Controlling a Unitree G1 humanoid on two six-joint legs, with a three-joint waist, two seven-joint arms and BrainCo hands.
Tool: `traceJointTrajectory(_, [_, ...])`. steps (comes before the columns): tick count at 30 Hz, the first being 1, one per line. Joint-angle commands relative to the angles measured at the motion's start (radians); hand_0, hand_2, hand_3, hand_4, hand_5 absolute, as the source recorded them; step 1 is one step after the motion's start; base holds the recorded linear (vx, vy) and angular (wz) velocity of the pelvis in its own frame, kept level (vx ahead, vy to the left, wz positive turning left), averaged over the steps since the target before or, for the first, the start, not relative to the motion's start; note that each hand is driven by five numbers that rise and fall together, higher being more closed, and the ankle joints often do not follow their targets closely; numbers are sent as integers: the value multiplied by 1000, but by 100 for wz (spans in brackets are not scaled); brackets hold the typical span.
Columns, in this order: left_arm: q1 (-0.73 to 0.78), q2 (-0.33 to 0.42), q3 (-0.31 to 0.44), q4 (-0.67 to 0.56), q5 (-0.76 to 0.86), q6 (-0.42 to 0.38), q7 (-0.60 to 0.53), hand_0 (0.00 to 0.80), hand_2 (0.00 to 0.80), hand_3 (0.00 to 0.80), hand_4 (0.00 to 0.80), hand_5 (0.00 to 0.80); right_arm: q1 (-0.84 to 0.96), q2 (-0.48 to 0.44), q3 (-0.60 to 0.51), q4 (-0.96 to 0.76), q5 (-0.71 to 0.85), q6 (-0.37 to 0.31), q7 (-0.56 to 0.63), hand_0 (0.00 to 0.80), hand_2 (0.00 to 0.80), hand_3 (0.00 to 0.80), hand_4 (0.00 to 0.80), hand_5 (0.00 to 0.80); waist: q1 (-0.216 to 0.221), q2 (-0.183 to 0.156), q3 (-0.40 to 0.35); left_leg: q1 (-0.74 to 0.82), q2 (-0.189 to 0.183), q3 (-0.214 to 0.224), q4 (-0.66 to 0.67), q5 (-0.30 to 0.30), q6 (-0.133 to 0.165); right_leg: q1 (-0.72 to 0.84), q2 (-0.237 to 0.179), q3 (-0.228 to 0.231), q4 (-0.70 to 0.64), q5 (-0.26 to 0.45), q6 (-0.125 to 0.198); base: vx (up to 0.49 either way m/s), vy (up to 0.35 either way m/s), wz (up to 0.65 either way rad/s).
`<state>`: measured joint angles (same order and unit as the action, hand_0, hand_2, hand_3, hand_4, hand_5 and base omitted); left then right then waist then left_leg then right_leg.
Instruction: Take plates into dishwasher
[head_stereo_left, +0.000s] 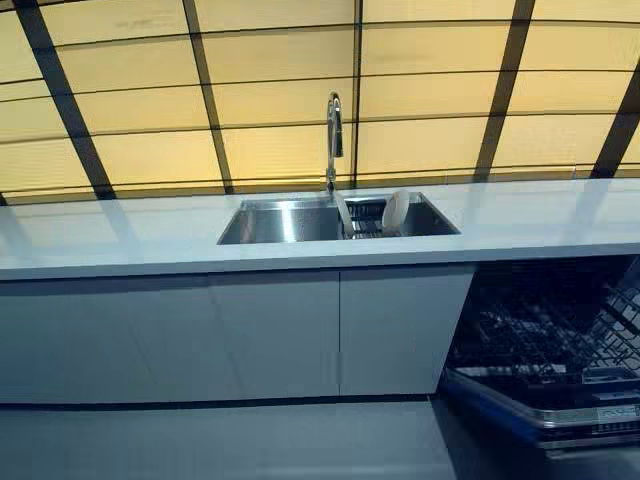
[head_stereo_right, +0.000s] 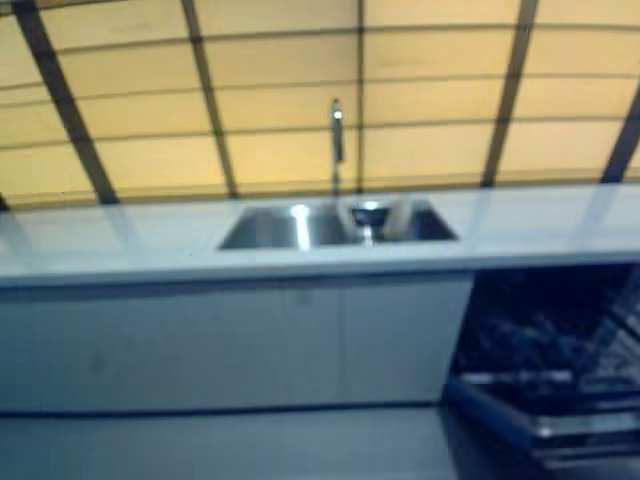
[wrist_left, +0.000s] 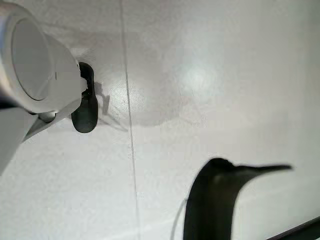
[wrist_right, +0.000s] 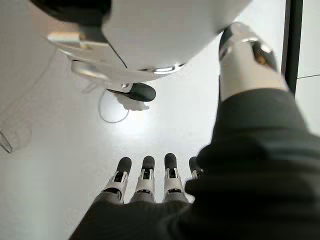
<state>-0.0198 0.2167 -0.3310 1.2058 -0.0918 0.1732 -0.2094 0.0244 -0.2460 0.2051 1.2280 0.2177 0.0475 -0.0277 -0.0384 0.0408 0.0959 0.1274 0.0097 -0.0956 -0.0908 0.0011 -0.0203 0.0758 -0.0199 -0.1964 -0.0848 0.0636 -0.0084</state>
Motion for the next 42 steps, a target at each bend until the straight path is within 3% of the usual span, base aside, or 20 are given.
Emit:
traceJointTrajectory(1, [-61, 2, -6, 45, 29, 0, -20, 0, 0, 0, 0, 0, -75, 6, 14, 55, 9, 7, 22, 0, 0, 0, 0, 0, 19, -22, 16, 0, -86, 122, 4, -48, 67, 7, 14, 75, 56, -88, 67, 0, 0, 0])
traceJointTrajectory(8, [-52, 3, -2, 48, 22, -14, -17, 0, 0, 0, 0, 0, -74, 5, 14, 45, 5, 15, 24, 0, 0, 0, 0, 0, 20, -25, 18, 1, -85, 120, 5, -47, 66, 8, 15, 75, 57, -87, 67, 0, 0, 0])
traceJointTrajectory(23, [-75, 6, 1, 56, 29, 72, -40, 0, 0, 0, 0, 0, -100, -1, 35, 40, -55, 44, 49, 0, 0, 0, 0, 0, 15, -24, 23, 9, -81, 131, 10, -49, 67, 7, 19, 83, 65, -86, 66, -2, -1, 0])
traceJointTrajectory(42, [-86, 22, -13, 44, 67, 64, -12, 0, 0, 0, 0, 0, -107, -9, 50, 27, -40, 96, 44, 0, 0, 0, 0, 0, 15, -34, 34, -4, -68, 120, 34, -49, 61, 4, 39, 85, 85, -108, 46, 10, -31, 0])
